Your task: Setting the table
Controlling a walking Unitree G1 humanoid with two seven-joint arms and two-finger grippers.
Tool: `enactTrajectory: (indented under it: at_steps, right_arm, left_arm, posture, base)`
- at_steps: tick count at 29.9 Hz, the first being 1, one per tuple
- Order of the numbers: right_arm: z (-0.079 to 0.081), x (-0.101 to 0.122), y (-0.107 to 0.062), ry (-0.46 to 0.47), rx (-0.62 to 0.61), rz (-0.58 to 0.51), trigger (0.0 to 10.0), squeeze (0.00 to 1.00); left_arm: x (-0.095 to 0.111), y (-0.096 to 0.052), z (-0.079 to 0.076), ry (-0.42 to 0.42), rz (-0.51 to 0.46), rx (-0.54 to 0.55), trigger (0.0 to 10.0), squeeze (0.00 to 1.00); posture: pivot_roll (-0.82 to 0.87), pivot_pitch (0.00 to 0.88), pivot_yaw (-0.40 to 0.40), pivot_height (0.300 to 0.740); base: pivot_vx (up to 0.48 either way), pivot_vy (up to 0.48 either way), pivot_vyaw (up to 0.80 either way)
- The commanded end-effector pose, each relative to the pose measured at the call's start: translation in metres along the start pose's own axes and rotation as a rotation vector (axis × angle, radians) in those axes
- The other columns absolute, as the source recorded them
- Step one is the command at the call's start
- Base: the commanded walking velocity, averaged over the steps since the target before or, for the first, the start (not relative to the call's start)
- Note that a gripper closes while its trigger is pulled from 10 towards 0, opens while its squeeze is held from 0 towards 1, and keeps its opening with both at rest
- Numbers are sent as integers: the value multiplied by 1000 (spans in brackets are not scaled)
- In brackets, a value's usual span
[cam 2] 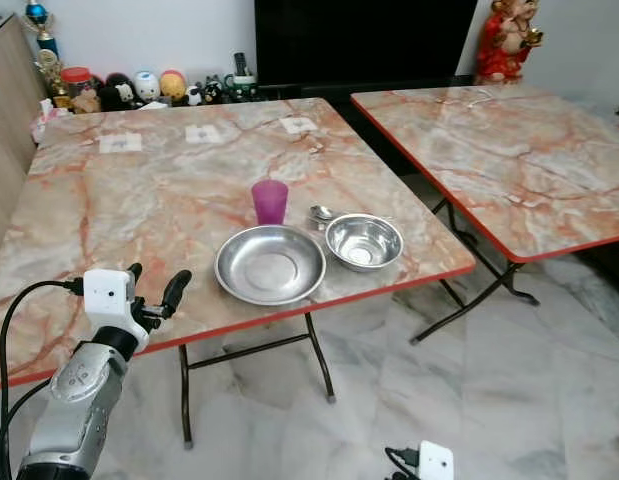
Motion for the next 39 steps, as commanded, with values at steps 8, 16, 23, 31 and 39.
enactTrajectory:
  at_steps: [8, 16, 23, 31, 39]
  right_arm:
    - [-3, 6, 0, -2, -7, -20, 10000, 0]
    - [-2, 5, 0, -7, -2, -17, 10000, 0]
    - [-1, 5, 0, -12, 0, -15, 10000, 0]
    - [-1, 5, 0, -21, 5, -14, 10000, 0]
    - [-1, 5, 0, -32, 6, -13, 10000, 0]
  left_arm:
    - [0, 0, 1, -16, 12, 3, 10000, 0]
    - [0, -2, 1, -14, 17, -2, 10000, 0]
    - [2, -2, 0, -14, 14, -11, 10000, 0]
    - [4, -2, 2, -4, 9, -4, 10000, 0]
    - [5, -2, 3, 1, 6, -5, 10000, 0]
  posture:
    - [149, 12, -71, 740]
    - [153, 17, -69, 740]
    - [153, 17, -69, 740]
    - [155, 16, -69, 740]
    - [153, 14, -69, 740]
  base:
    - [167, 0, 0]
    - [135, 0, 0]
    - [0, 0, 0]
    - [127, 0, 0]
    - [262, 0, 0]
Point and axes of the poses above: a point about 5 cm out from each wrist's last joint towards the gripper, its own y axis pointing out of the wrist towards the gripper, its own x axis along the axis of the wrist's last joint, z = x × y, the point moved 4 cm from there along y, pointing out of the wrist towards the gripper, and after that the axes turned 5 degrees about y, right-handed, at the moved point
